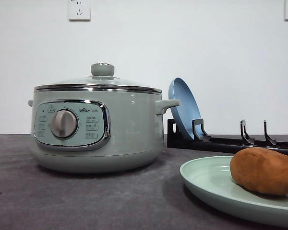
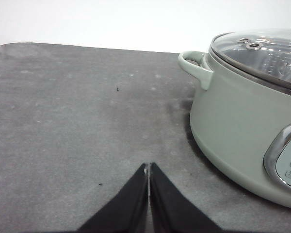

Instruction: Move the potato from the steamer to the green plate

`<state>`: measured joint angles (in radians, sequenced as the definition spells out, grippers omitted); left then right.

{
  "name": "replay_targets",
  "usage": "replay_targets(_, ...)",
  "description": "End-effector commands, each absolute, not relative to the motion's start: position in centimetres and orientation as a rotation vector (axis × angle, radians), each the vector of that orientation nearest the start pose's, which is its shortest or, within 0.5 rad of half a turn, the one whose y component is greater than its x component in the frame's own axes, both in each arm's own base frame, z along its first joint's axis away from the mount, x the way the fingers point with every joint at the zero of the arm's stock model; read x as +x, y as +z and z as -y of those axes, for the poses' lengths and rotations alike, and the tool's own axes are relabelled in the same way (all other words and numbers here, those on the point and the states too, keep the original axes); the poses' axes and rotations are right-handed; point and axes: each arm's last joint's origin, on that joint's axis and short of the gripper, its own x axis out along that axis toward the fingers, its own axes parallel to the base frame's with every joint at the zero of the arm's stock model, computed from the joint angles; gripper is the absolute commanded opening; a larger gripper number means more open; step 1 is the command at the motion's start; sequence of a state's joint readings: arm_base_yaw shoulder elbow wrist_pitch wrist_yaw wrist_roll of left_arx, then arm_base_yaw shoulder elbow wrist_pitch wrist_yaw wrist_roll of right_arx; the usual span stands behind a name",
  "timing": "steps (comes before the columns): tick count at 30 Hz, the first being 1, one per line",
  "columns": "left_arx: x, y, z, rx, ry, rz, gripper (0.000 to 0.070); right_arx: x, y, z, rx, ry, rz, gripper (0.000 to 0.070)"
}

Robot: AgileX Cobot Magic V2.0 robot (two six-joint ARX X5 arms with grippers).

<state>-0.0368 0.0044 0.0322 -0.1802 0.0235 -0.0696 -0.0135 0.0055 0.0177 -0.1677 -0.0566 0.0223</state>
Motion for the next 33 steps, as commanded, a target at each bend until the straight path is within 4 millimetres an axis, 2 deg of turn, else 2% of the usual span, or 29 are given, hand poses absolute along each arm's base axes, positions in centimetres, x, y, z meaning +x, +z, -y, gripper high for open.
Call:
replay_targets(1,9.56,14.94,0.39,-0.063,-0.048,-0.180,0.0000,9.61,15.19,-0.03,0.020,0.043,-0.150,0.0027)
replay_targets(33,9.56,14.94,0.39,-0.063,-0.048,-0.180,0.0000,9.61,15.19,-0.03,0.020,0.043,-0.150,0.0027)
